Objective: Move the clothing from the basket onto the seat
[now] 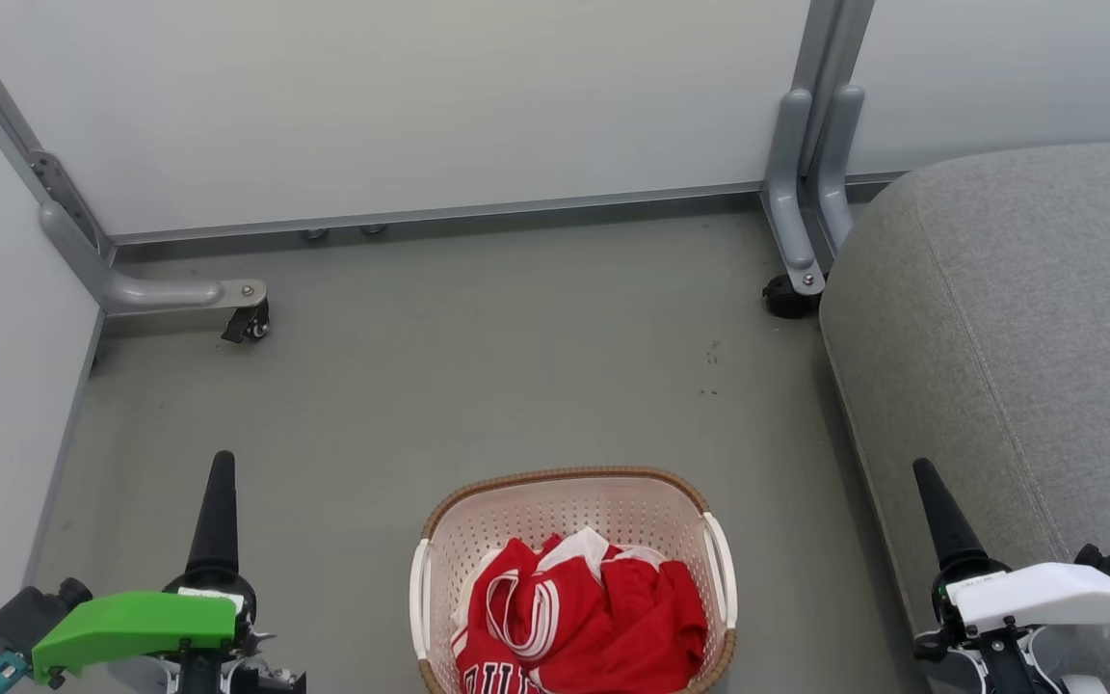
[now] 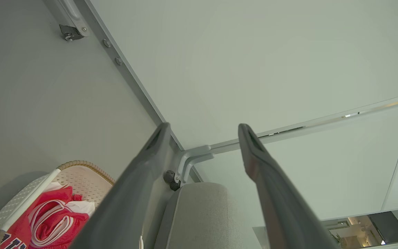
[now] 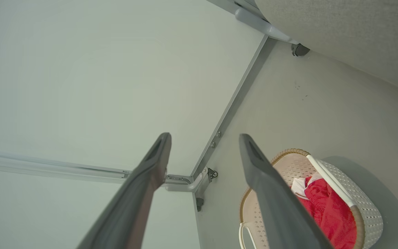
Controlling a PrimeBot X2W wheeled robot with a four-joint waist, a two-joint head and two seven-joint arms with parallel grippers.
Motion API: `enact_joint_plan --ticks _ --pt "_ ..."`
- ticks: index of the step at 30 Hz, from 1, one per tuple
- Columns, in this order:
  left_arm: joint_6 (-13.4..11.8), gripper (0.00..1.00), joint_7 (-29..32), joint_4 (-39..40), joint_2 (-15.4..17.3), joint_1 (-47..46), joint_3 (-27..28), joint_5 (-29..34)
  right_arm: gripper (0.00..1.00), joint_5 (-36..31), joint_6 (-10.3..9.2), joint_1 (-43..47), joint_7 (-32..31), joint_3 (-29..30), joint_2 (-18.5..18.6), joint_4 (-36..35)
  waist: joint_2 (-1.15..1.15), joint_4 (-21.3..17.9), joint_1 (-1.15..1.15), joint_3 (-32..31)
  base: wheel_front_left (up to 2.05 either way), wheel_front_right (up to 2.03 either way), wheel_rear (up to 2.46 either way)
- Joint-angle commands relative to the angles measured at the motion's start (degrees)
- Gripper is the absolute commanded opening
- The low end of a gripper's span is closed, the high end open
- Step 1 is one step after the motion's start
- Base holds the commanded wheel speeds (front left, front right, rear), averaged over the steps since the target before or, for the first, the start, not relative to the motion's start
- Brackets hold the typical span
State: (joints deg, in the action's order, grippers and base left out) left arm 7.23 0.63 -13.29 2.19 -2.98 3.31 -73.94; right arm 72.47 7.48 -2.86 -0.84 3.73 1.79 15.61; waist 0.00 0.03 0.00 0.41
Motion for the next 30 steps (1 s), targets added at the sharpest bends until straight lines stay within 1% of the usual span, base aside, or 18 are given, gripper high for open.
enact_joint_plan --ticks 1,12,20,26,30 --pt "0.11 1.0 -0.64 1.35 0.3 -0.81 -0.16 3.1 1.0 -3.16 0.01 -0.71 0.79 -0.17 0.5 -1.67 0.0 -0.02 0.0 0.04 0.0 0.0 0.0" --pt "-0.81 1.0 -3.1 4.2 0.39 -0.34 -1.65 16.48 1.0 -17.53 0.01 0.31 3.23 -2.03 0.63 -5.37 0.0 -0.11 0.0 -0.05 0.0 0.0 0.0" --pt "-1.17 1.0 -4.67 5.44 0.45 0.83 -3.38 24.17 1.0 -26.24 0.01 1.59 4.84 -3.97 0.69 -6.48 0.0 -0.07 0.0 -0.5 0.0 0.0 0.0" --pt "-1.45 1.0 -5.78 5.6 0.5 1.63 -4.58 29.6 1.0 -31.36 0.01 2.2 5.96 -4.74 0.75 -7.02 0.0 -0.15 0.0 -0.81 0.0 0.0 0.0" --pt "-1.3 1.0 -6.49 5.22 0.52 2.04 -5.29 32.87 1.0 -33.48 0.01 2.6 6.7 -5.13 0.78 -6.96 0.0 -0.15 0.0 -1.01 0.0 0.0 0.0"
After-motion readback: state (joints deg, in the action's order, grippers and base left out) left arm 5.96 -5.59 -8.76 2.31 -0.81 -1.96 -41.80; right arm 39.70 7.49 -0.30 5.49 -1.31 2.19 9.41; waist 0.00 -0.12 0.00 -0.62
